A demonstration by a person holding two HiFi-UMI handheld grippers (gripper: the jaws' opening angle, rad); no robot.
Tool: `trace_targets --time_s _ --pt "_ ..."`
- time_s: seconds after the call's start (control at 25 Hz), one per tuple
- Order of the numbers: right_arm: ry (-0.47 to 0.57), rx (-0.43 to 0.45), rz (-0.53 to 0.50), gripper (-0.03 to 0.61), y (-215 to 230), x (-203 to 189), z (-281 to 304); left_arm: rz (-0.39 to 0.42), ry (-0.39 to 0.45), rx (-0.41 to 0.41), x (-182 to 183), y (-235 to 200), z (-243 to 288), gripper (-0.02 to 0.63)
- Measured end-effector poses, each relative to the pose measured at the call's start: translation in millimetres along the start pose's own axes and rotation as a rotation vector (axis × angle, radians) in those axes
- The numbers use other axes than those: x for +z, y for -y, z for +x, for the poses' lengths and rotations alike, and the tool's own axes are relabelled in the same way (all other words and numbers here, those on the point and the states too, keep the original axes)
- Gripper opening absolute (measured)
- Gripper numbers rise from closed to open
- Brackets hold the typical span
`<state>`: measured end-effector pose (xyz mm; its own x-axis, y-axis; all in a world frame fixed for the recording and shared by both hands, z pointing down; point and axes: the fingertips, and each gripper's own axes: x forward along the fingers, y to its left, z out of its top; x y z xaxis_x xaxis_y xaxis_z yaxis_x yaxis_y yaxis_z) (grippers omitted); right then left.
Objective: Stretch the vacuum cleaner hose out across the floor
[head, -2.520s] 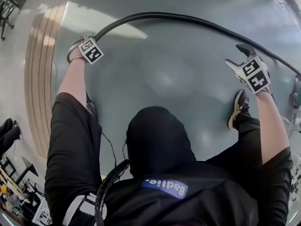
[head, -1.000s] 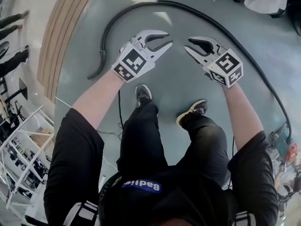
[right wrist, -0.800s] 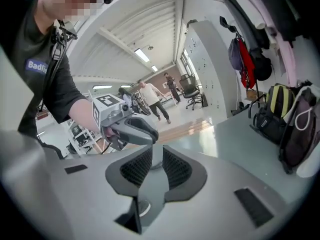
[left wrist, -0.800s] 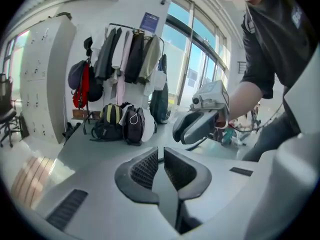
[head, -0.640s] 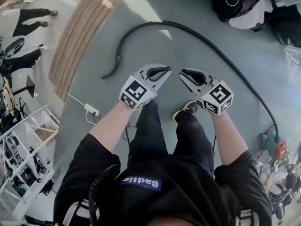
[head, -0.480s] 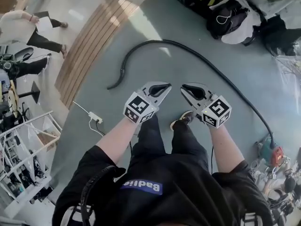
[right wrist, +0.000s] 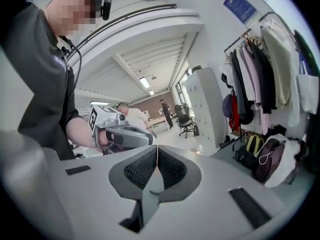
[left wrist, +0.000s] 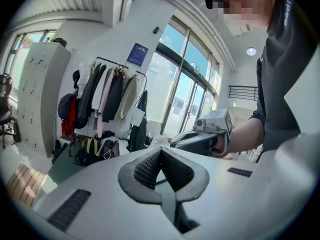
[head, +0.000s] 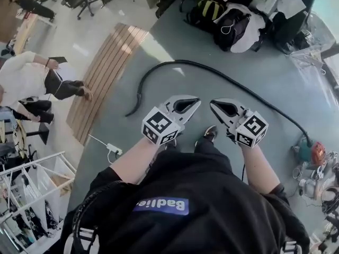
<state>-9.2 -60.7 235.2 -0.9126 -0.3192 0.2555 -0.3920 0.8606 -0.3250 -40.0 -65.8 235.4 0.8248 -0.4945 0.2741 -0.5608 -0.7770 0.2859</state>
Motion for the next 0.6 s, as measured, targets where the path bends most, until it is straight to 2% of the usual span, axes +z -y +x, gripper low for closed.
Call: trace_targets --time_s 0.16,0.36,0.52,0.6 --pt "0.091 -0.072 0.024 0.006 -69.5 17.3 -13.9 0.02 -0.003 -0.073 4.9 42.5 -44.7 0.009" --pt "0.139 -0.1 -0.001 0.006 -125.8 27.5 -28.4 0.068 0.004 -0.129 13.3 83.9 -73.5 0.009" --pt "0.196 -0.088 0.006 0.006 -150.4 35.1 -48.6 0.096 0.029 -0.135 28.0 110.4 -77.2 0.008" --pt "0.194 -0.087 0.018 0.005 -157.6 29.6 -56.3 0.078 0.034 -0.125 28.1 121.9 -77.0 0.009"
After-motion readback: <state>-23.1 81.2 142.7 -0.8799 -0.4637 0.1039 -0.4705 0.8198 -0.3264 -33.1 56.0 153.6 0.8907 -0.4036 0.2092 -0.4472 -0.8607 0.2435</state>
